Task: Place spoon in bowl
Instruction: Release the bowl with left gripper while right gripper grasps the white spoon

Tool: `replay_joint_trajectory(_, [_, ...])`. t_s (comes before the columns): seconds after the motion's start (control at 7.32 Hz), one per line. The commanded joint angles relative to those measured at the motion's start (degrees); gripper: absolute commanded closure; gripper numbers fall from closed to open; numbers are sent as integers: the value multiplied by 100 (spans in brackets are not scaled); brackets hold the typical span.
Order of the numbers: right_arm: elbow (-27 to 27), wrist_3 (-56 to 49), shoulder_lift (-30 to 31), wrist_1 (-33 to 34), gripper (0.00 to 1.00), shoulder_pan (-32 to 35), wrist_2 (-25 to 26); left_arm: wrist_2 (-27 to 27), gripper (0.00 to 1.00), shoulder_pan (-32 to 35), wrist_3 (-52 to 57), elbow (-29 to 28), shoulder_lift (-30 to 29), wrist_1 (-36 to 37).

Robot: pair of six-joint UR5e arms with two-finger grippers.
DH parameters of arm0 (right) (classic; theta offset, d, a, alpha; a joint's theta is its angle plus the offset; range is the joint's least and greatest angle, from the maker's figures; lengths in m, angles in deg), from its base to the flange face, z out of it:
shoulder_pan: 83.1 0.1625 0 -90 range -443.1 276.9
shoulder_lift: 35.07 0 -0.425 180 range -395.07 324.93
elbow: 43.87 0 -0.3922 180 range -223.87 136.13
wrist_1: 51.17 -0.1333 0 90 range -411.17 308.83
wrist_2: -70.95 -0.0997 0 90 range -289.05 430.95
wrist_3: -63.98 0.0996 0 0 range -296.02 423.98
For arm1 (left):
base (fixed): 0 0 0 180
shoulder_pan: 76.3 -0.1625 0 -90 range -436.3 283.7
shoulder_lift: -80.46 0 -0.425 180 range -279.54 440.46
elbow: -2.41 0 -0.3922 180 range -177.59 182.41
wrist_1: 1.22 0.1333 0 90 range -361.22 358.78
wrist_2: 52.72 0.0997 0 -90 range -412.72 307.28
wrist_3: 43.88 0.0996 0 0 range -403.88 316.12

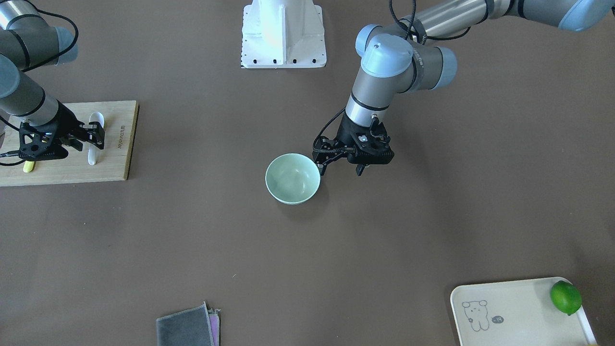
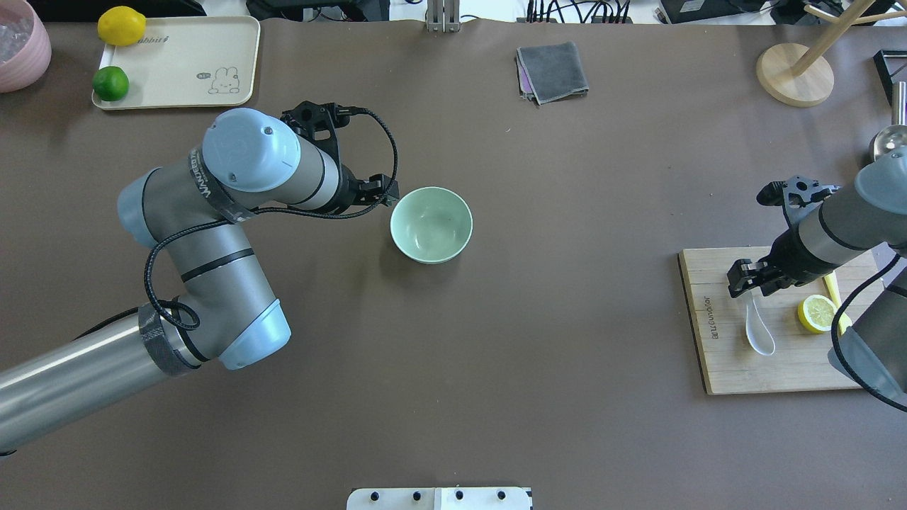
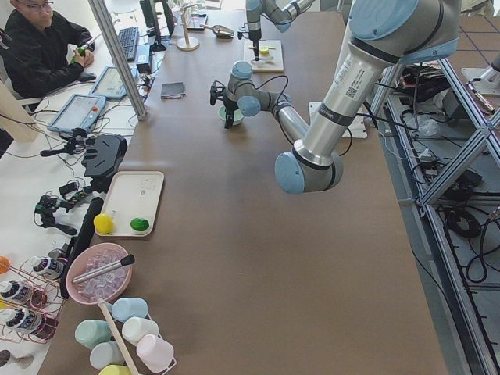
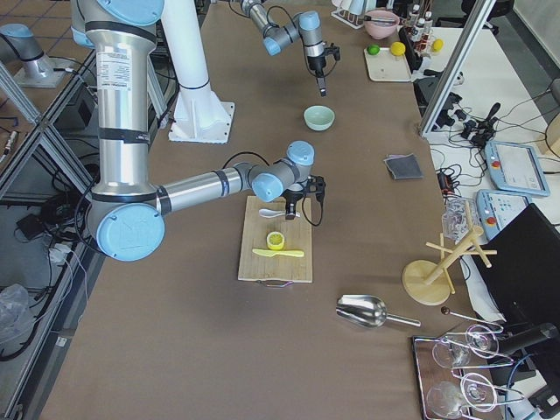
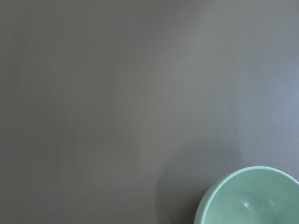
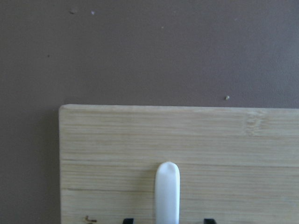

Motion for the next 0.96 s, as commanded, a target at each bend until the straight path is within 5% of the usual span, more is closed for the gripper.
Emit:
replay_joint_trajectory(0.0, [-25,9,-4,1,41,-44,1,0,2,-1,0,0,7,0])
replay_joint_trajectory(0.27, [-25,9,-4,1,51,-44,1,0,2,-1,9,0,7,-9])
replay_joint_trajectory(0.41, [-25,9,5,-7,86,-44,1,-9,2,8,9,0,7,-9])
replay_joint_trajectory(0.55, [-16,9,14,-16,100,-36,1,-9,2,8,9,9,15,-9])
replay_joint_trajectory(0.82, [176,9,5,-7,100,-9,-78,-35,2,86,26,43,24,0])
